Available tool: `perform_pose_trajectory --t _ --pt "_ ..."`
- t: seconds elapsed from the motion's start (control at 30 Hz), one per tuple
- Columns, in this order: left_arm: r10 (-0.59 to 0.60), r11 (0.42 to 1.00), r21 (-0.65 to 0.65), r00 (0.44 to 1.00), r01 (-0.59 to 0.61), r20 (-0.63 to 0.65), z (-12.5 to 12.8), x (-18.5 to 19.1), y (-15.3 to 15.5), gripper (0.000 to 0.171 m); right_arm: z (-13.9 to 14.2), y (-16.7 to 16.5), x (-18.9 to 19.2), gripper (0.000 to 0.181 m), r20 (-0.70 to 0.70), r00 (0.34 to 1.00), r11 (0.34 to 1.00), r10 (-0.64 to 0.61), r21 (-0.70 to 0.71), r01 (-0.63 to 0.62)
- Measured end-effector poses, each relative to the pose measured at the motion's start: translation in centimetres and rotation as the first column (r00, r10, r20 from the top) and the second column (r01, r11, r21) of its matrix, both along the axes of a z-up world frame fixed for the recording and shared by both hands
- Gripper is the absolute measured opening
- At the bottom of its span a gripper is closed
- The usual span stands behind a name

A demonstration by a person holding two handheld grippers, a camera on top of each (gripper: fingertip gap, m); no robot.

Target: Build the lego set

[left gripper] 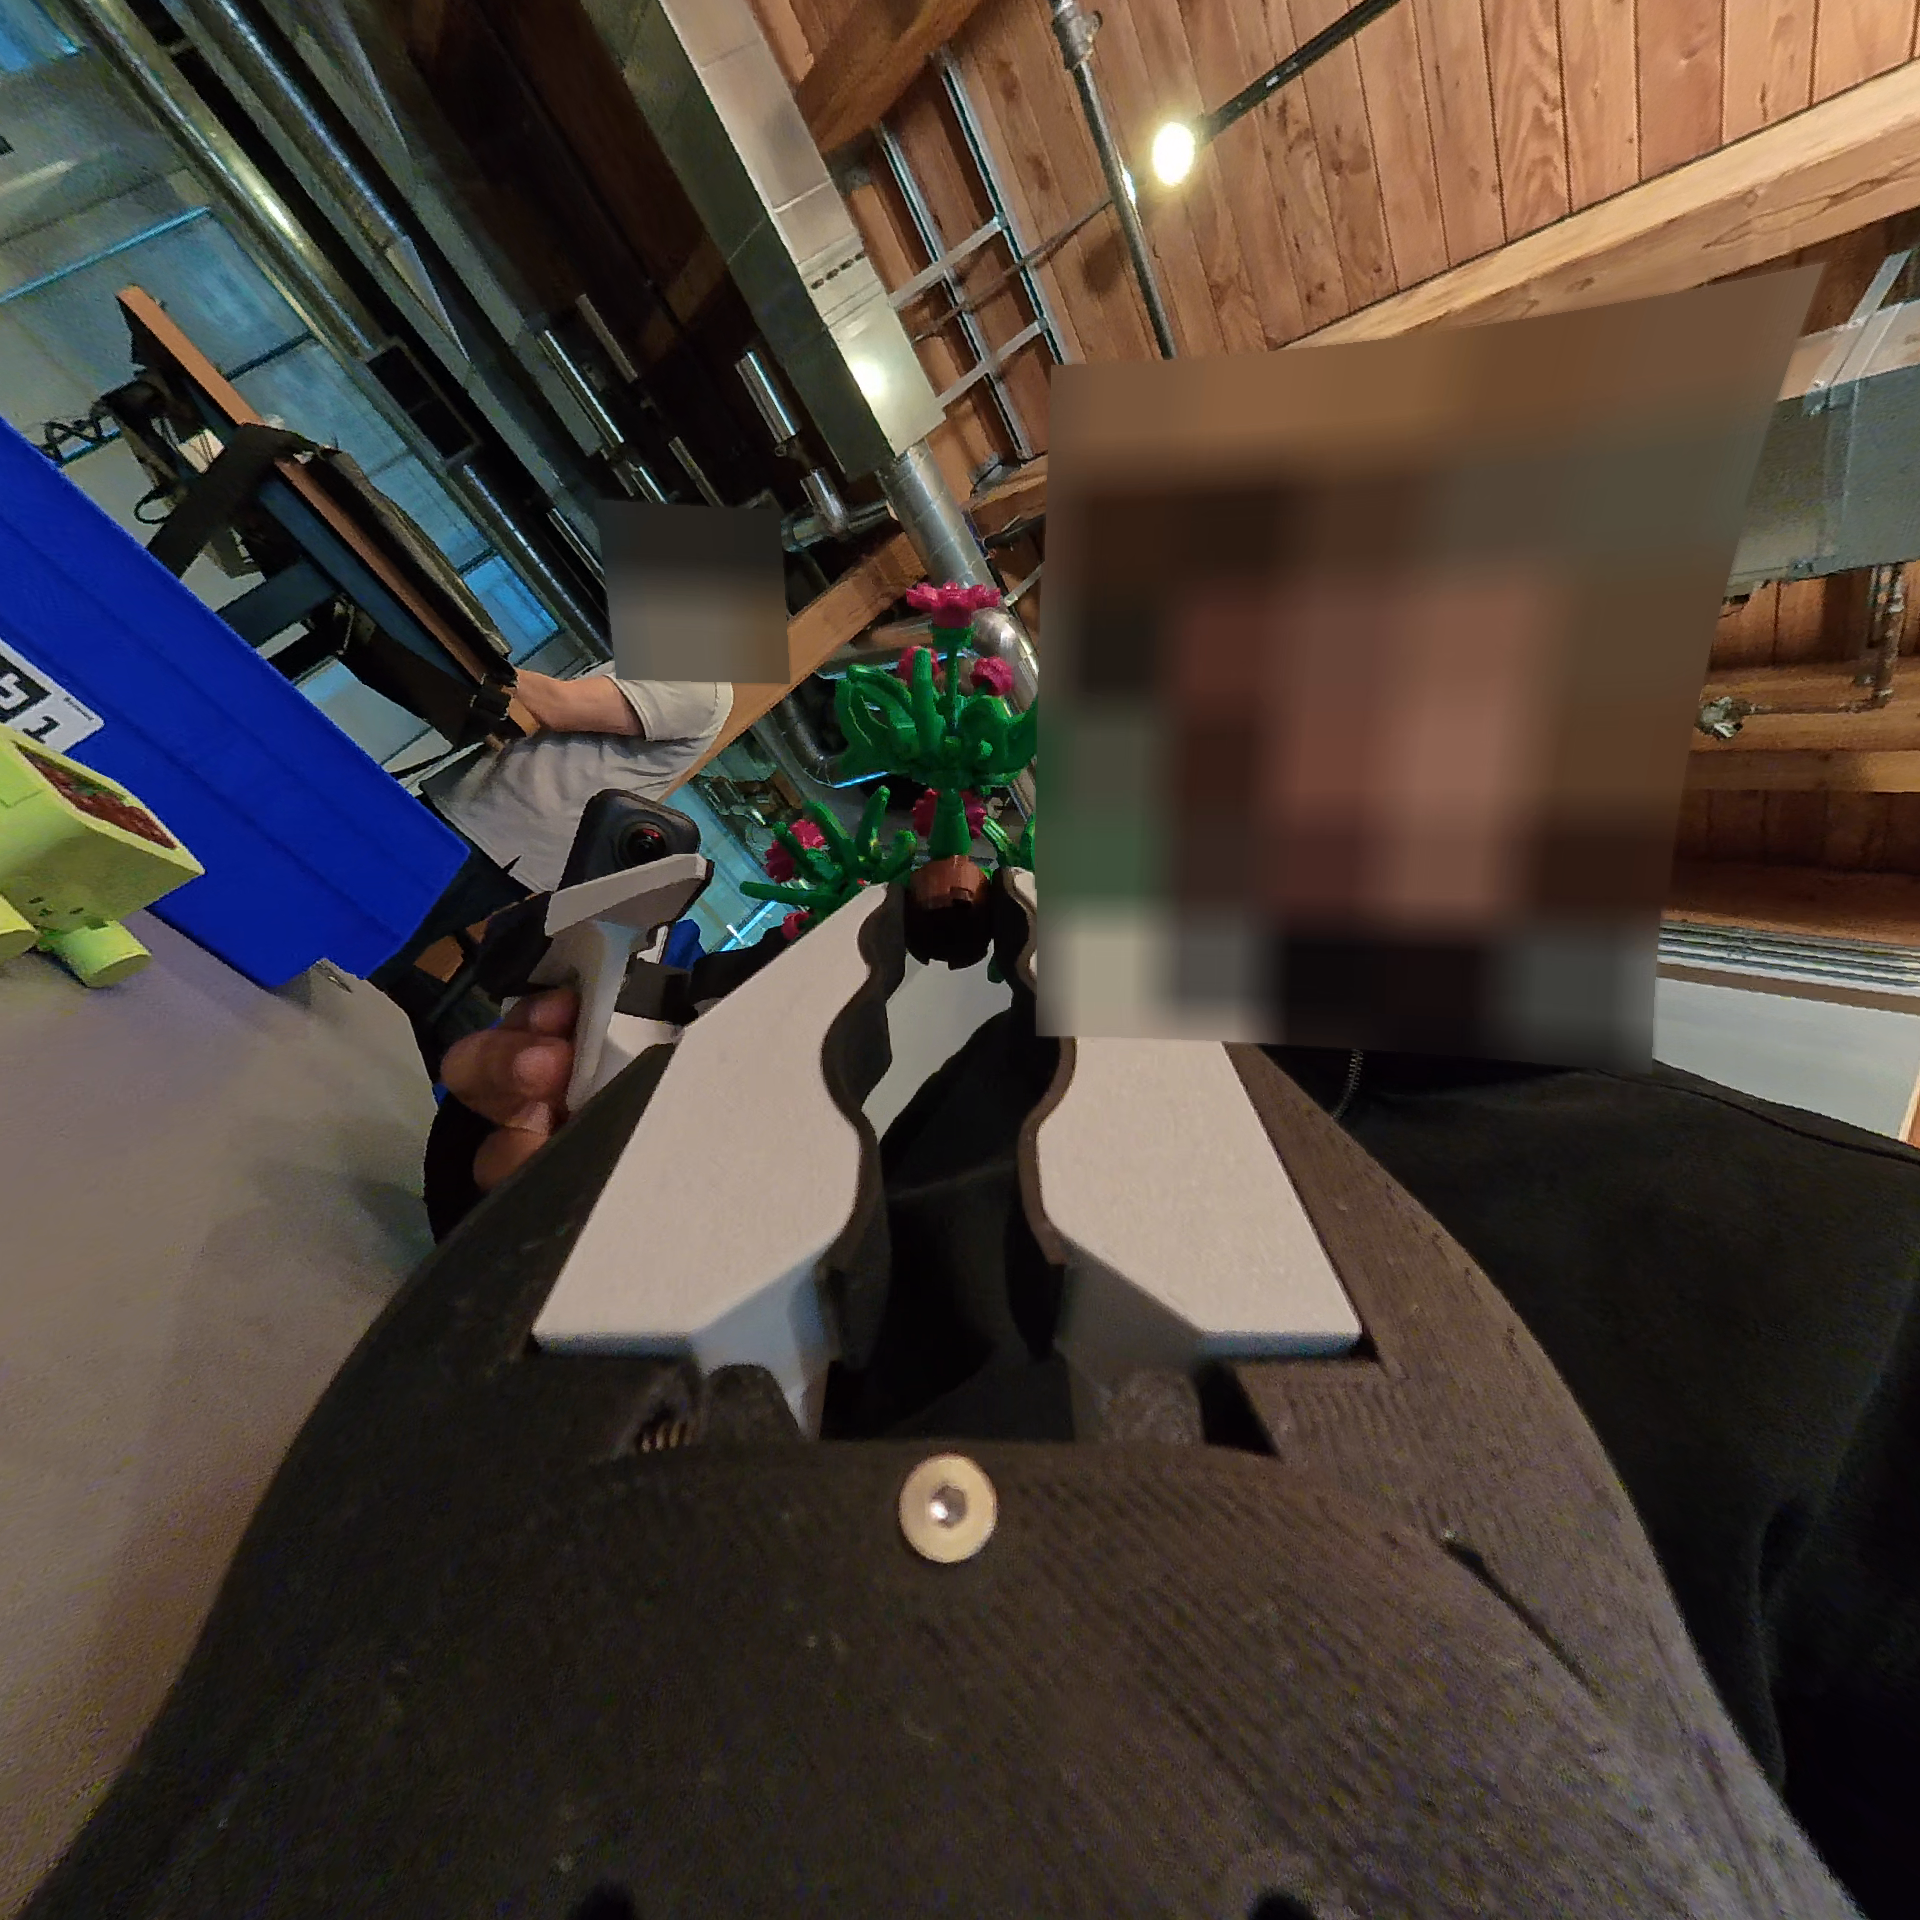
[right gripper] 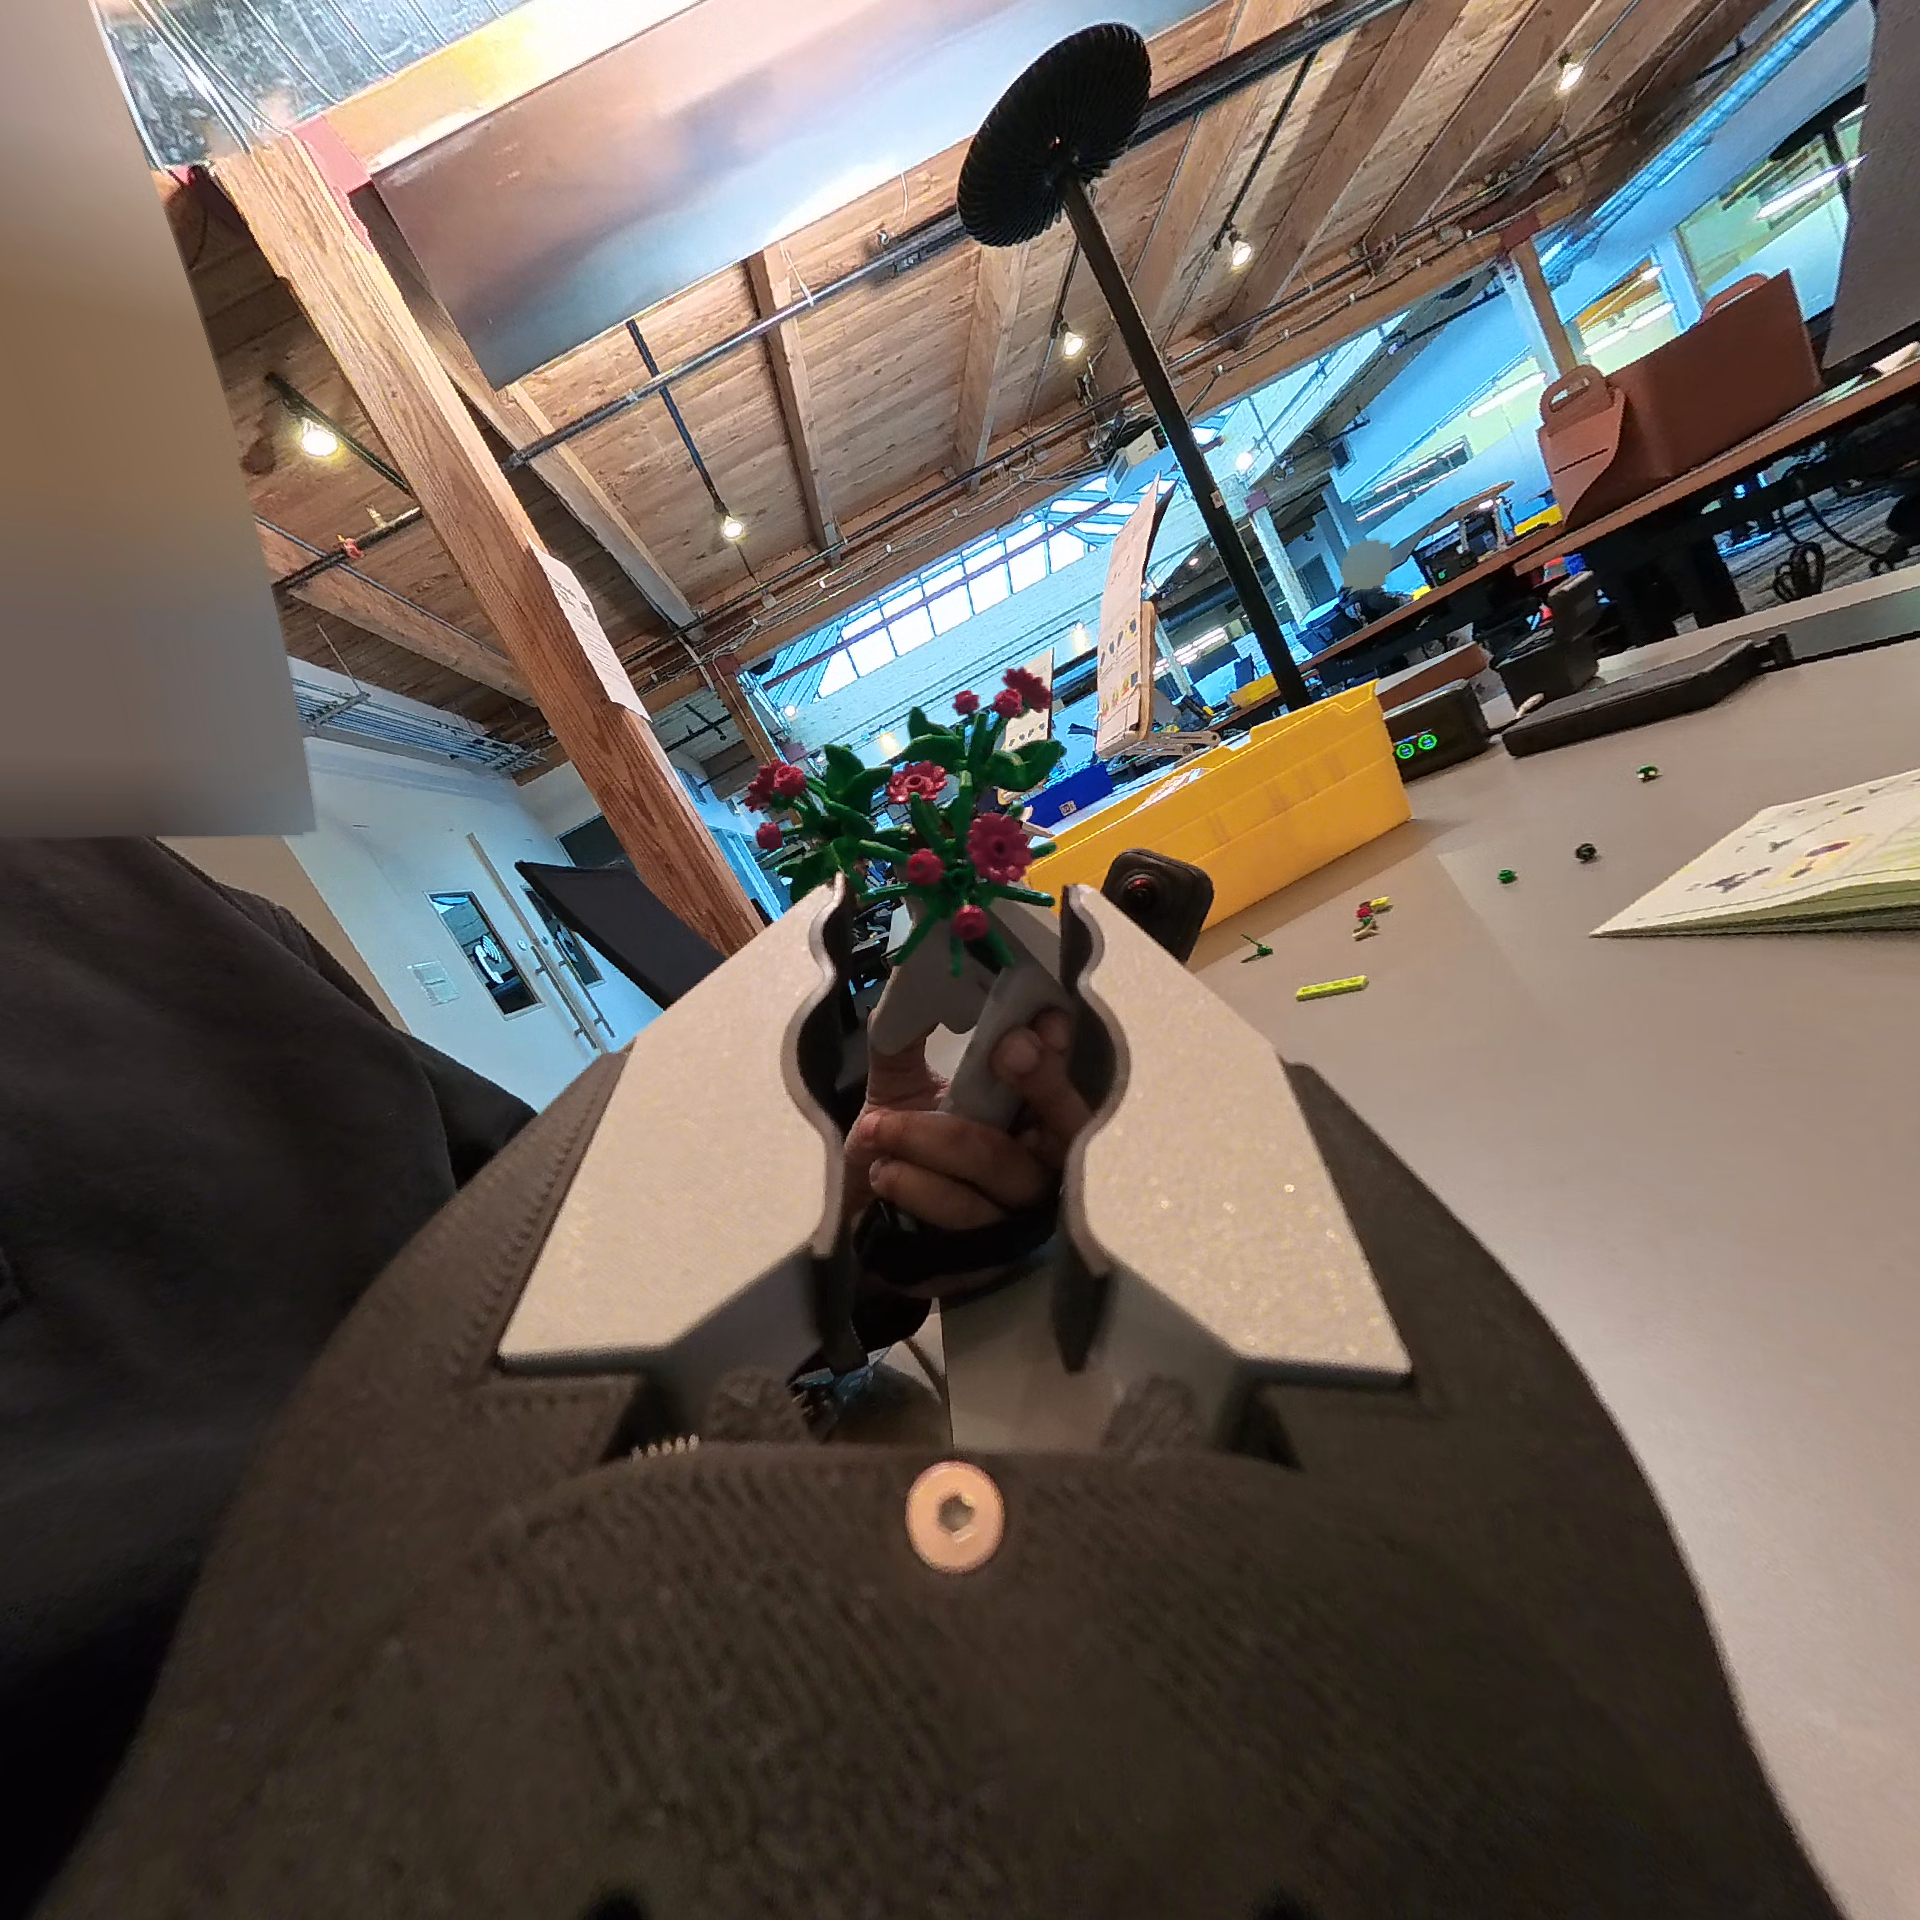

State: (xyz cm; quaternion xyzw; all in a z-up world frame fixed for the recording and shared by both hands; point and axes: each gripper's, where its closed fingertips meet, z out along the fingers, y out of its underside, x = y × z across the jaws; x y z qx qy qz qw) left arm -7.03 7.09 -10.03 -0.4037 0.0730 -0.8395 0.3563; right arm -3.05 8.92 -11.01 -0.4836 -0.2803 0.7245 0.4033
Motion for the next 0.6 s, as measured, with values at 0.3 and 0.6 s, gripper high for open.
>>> perform_pose_trajectory --t 0.3,0.6 --pt "0.013 1.000 -0.012 1.000 -0.013 -0.005 -0.1 0.0 0.2 0.013 0.1 0.1 0.0 0.038 0.001 1.000 1.000 -0.007 0.001 0.007" --pt "0.405 0.905 -0.013 0.869 -0.426 -0.285 -2.2 -1.3 3.7 0.013 -0.1 1.0 -0.2 0.040 0.010 0.995 0.995 -0.096 0.011 0.096"
